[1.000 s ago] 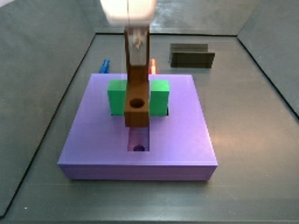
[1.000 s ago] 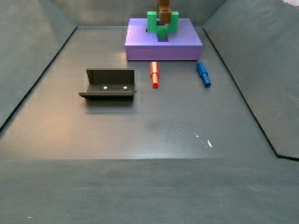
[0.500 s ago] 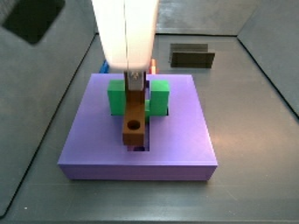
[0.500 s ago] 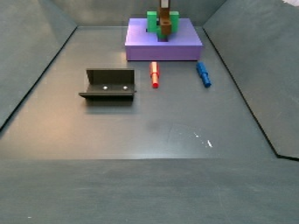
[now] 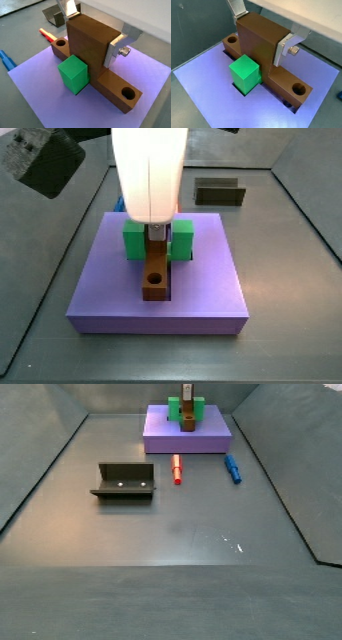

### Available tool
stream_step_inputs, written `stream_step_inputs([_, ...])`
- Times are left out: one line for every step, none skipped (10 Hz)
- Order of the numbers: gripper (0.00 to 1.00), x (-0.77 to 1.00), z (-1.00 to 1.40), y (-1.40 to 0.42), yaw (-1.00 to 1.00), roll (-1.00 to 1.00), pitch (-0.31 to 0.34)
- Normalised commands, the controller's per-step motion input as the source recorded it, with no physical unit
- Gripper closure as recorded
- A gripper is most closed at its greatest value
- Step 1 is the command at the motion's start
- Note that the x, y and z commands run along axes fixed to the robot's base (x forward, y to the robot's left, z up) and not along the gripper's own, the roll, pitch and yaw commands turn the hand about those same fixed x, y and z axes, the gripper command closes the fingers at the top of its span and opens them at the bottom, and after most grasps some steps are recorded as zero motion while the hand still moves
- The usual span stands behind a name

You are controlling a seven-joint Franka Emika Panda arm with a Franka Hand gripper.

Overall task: Pick up the brown object. Move up. Move to above the board. Insert the brown object.
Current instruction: Insert the brown object.

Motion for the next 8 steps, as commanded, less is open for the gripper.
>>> stream_step_inputs([1.00,0.07,-0.29,0.00,0.00,0.00,0.000])
stream_step_inputs([1.00,0.04,-0.29,0.00,0.00,0.00,-0.014])
stream_step_inputs([1.00,0.05,-0.25,0.00,0.00,0.00,-0.030])
stream_step_inputs([1.00,0.19,-0.18,0.00,0.00,0.00,-0.024])
stream_step_inputs([1.00,0.33,-0.09,0.00,-0.04,0.00,-0.004])
stream_step_inputs([1.00,0.22,-0.21,0.00,-0.06,0.00,-0.034])
stream_step_inputs([1.00,0.07,-0.27,0.00,-0.06,0.00,-0.040])
stream_step_inputs([1.00,0.00,-0.36,0.00,-0.12,0.00,-0.060])
